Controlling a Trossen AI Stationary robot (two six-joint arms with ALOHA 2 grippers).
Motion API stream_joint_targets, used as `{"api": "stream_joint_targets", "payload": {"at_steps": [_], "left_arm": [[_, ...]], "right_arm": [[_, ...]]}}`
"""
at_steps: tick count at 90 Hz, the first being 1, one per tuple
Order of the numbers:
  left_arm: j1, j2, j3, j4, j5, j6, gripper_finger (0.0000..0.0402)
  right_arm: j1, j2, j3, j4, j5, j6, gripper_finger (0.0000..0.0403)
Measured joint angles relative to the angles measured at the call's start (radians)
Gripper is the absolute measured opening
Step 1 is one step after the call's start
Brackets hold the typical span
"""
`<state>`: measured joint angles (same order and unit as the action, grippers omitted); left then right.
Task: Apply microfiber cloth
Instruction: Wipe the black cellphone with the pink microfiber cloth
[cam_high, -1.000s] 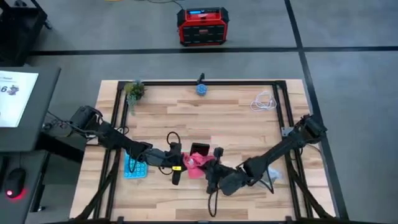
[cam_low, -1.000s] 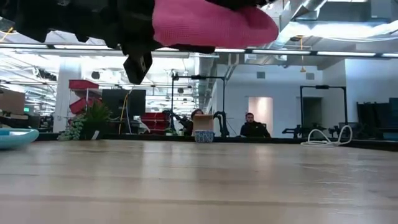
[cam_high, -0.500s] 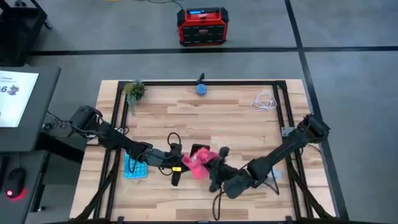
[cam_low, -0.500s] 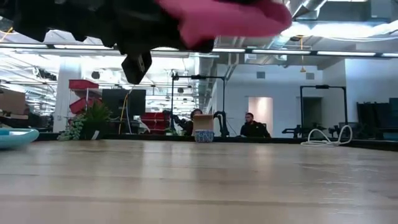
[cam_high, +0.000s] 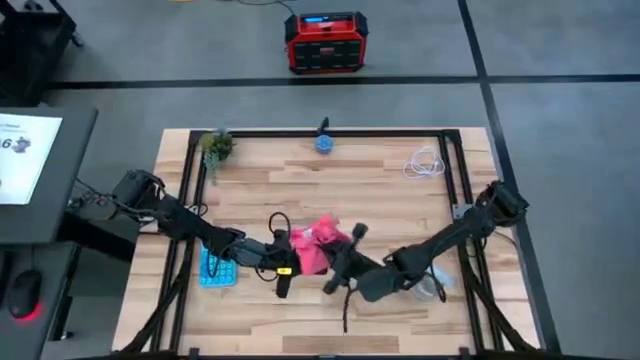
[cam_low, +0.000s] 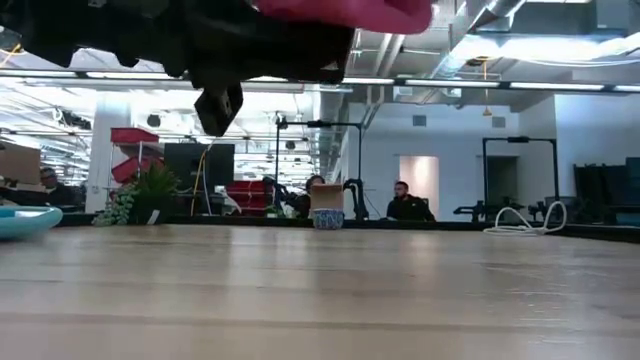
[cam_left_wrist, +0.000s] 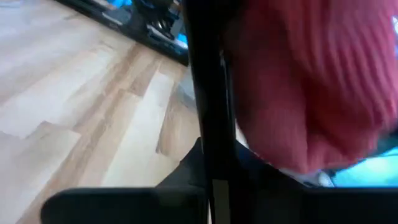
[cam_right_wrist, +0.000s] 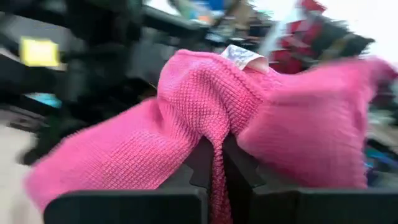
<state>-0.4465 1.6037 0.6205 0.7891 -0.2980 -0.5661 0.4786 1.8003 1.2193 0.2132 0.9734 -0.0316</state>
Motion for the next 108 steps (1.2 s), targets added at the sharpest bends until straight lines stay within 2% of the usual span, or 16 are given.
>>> {"api": "stream_joint_targets", "payload": {"at_steps": [16,24,29,42,45,50,56,72,85,98,108], "left_arm": [[0.0,0.003,-0.001,-0.016,-0.004,0.008,0.0007],[0.0,0.003,-0.001,-0.016,-0.013,0.014,0.0007],[0.002,0.003,-0.001,-0.01,-0.028,0.012,0.0007],[0.003,0.0,0.0,-0.006,-0.038,-0.008,0.0007],[0.003,0.0,0.0,-0.007,-0.038,-0.015,0.0007],[0.003,0.0,0.0,-0.005,-0.038,-0.021,0.0007],[0.001,-0.001,0.0,-0.017,-0.03,-0.022,0.0007],[-0.001,0.0,0.0,-0.027,-0.015,-0.012,0.0007],[-0.001,0.002,0.0,-0.033,-0.026,0.005,0.0007],[0.0,0.002,0.0,-0.04,-0.046,0.008,0.0007],[0.0,-0.007,0.0,-0.081,-0.047,0.016,0.0007]], "right_arm": [[-0.01,0.019,0.0,-0.148,-0.242,0.047,0.0005],[-0.007,0.018,0.0,-0.191,-0.265,0.05,0.0005],[0.001,0.015,-0.001,-0.187,-0.177,0.05,0.0005],[0.022,0.014,-0.003,-0.055,0.205,0.01,0.0005],[0.022,0.012,-0.003,-0.026,0.251,0.001,0.0005],[0.02,0.01,-0.003,-0.011,0.259,0.0,0.0005],[0.019,0.01,-0.003,-0.019,0.211,0.004,0.0005],[0.02,0.04,0.0,-0.049,0.004,0.006,0.0005],[0.028,0.071,-0.001,-0.155,-0.109,0.088,0.0005],[0.037,0.066,0.003,-0.337,-0.135,0.253,0.0004],[0.057,0.071,-0.001,-0.437,-0.148,0.312,0.0005]]}}
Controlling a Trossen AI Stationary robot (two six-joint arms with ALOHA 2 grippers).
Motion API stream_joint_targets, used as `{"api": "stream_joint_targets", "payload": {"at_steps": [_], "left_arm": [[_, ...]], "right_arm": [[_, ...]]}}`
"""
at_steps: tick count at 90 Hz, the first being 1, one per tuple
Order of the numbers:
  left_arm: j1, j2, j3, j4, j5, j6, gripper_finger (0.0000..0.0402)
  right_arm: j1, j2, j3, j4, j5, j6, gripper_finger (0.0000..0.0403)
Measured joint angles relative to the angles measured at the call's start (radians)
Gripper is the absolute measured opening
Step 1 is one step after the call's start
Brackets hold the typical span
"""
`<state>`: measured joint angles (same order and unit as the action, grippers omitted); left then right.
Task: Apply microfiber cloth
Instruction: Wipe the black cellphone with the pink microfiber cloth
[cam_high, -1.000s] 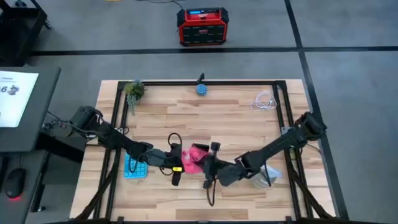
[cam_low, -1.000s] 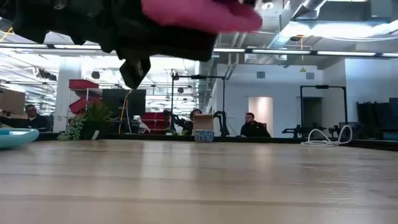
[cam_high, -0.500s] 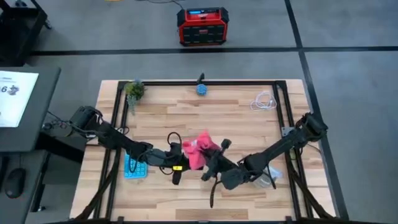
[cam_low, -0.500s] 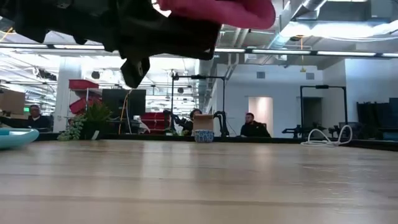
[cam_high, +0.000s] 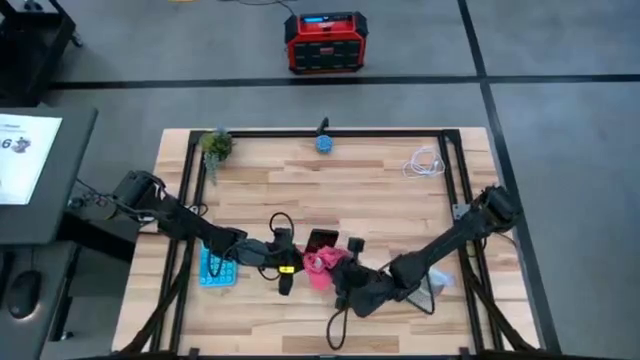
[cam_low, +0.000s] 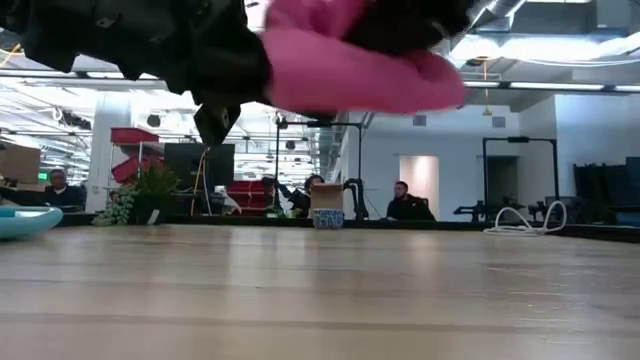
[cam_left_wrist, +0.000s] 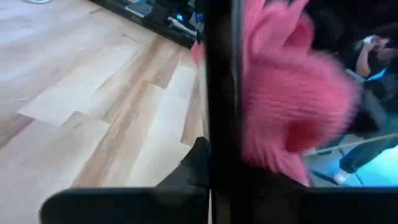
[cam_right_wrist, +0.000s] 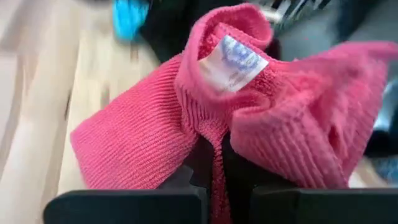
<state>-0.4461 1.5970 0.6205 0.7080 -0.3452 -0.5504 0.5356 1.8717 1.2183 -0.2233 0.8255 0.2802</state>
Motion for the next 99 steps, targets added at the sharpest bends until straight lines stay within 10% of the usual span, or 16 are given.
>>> {"api": "stream_joint_targets", "payload": {"at_steps": [25,58,99], "left_arm": [[-0.008,-0.109,-0.029,-0.046,-0.003,0.02,0.0007],[-0.011,-0.157,-0.027,-0.065,-0.033,0.044,0.0007],[-0.013,-0.155,-0.029,-0.071,-0.041,0.039,0.001]], "right_arm": [[0.007,0.002,-0.065,-0.163,-0.065,0.251,0.0004],[-0.02,0.001,-0.208,0.328,-0.19,0.14,0.0014],[-0.102,-0.039,-0.203,0.256,-0.357,0.134,0.0135]]}}
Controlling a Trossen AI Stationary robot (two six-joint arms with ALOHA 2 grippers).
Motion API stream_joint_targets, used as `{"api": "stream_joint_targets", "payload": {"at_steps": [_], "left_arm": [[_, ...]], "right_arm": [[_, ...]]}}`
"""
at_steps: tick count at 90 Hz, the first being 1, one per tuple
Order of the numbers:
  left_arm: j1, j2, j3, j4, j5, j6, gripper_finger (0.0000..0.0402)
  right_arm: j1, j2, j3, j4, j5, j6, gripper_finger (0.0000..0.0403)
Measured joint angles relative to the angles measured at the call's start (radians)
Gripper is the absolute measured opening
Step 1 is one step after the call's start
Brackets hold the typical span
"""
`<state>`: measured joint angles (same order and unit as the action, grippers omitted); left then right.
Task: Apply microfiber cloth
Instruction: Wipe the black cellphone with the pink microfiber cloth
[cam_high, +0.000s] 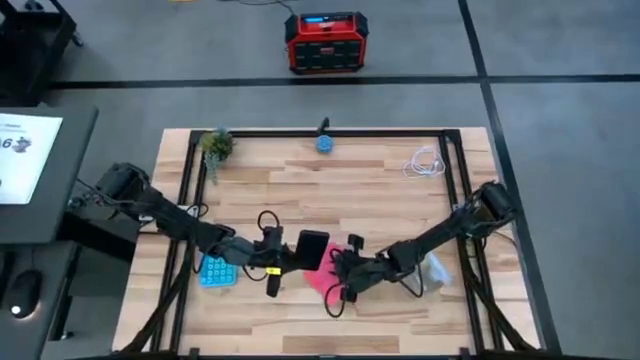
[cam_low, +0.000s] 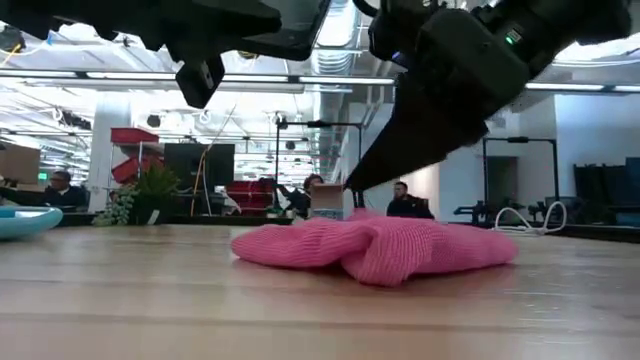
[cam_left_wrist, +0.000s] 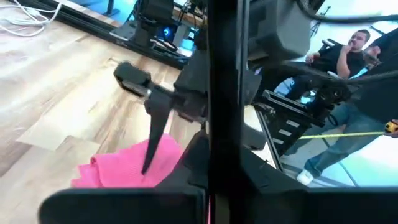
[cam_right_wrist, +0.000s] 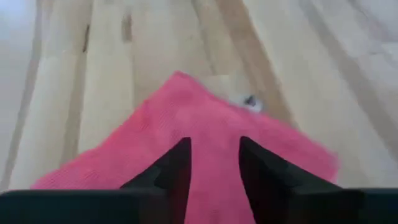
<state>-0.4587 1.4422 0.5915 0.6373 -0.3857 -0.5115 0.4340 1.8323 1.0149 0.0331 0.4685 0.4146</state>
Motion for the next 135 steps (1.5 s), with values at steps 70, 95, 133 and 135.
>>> {"api": "stream_joint_targets", "payload": {"at_steps": [70,95,133,135], "left_arm": [[-0.043,0.001,-0.001,-0.02,-0.001,0.07,0.0013],[-0.043,0.002,-0.002,-0.032,-0.012,0.073,0.002],[-0.046,0.004,-0.003,-0.25,-0.028,0.083,0.0161],[-0.046,0.004,-0.003,-0.256,-0.028,0.078,0.0167]], "right_arm": [[-0.032,-0.209,0.01,0.351,0.007,-0.204,0.0149],[-0.039,-0.208,0.01,0.391,-0.013,-0.195,0.0036],[-0.008,-0.32,0.009,0.224,0.123,-0.184,0.0022],[-0.004,-0.328,0.01,0.213,0.137,-0.184,0.0022]]}}
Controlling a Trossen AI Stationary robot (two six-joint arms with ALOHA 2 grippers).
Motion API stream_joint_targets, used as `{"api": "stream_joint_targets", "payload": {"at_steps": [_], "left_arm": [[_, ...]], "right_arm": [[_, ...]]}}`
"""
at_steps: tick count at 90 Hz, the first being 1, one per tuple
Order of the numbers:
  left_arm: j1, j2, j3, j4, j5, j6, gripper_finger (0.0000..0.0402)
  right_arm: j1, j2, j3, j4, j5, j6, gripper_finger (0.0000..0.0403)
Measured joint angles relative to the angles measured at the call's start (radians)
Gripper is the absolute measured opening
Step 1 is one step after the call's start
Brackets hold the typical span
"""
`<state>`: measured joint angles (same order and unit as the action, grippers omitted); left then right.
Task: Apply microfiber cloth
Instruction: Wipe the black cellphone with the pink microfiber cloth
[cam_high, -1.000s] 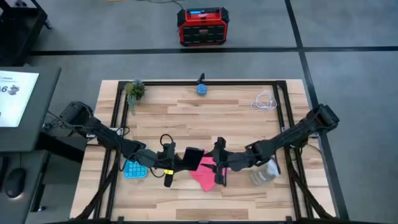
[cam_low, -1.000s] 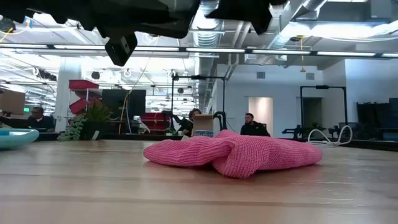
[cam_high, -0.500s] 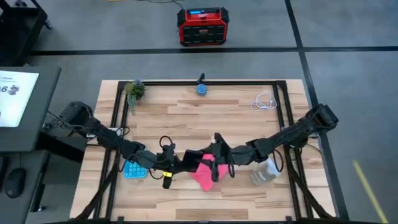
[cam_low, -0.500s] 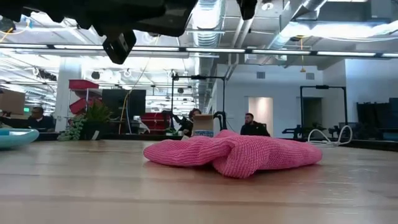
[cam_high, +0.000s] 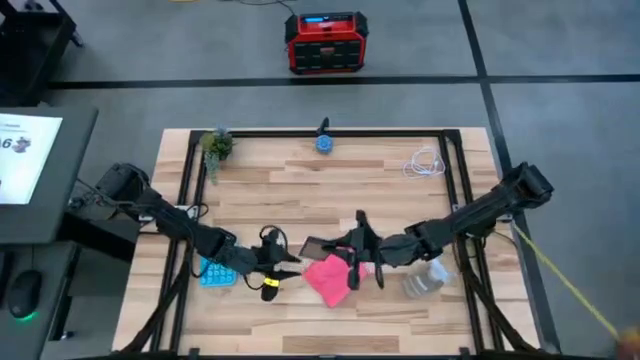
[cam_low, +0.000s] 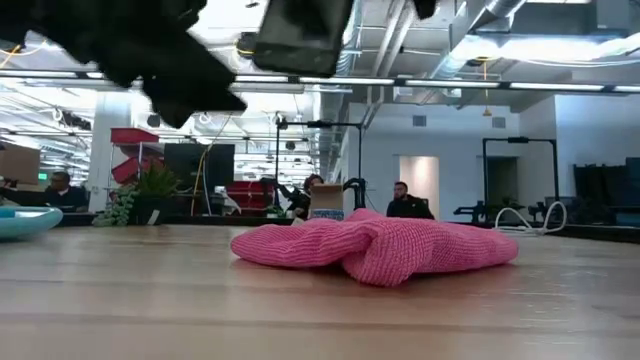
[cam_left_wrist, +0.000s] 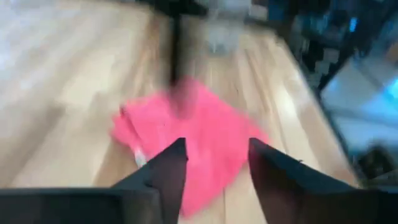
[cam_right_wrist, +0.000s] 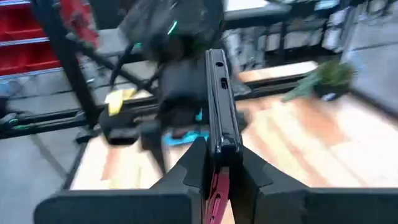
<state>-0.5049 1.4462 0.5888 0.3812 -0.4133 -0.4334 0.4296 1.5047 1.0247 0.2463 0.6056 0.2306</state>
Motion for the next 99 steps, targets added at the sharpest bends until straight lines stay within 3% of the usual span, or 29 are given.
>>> {"api": "stream_joint_targets", "payload": {"at_steps": [8,25,58,70,80,99], "left_arm": [[0.001,-0.003,0.001,-0.019,-0.009,-0.021,0.0185],[-0.001,0.036,0.001,-0.022,-0.01,0.01,0.0192],[-0.008,0.329,0.011,0.159,0.042,-0.006,0.018],[0.012,0.419,0.07,0.166,0.026,0.015,0.018],[0.037,0.477,0.138,0.163,0.07,0.035,0.018],[0.076,0.477,0.195,0.103,0.129,0.034,0.0151]], "right_arm": [[0.012,-0.02,0.001,-0.042,0.046,0.005,0.0022],[0.016,-0.017,0.001,-0.171,0.029,0.119,0.0022],[0.036,0.147,-0.072,-0.239,-0.003,0.417,0.0022],[0.041,0.167,-0.072,-0.225,0.007,0.449,0.0022],[0.047,0.167,-0.072,-0.223,0.008,0.45,0.0022],[0.048,0.169,-0.073,-0.212,0.014,0.445,0.0023]]}}
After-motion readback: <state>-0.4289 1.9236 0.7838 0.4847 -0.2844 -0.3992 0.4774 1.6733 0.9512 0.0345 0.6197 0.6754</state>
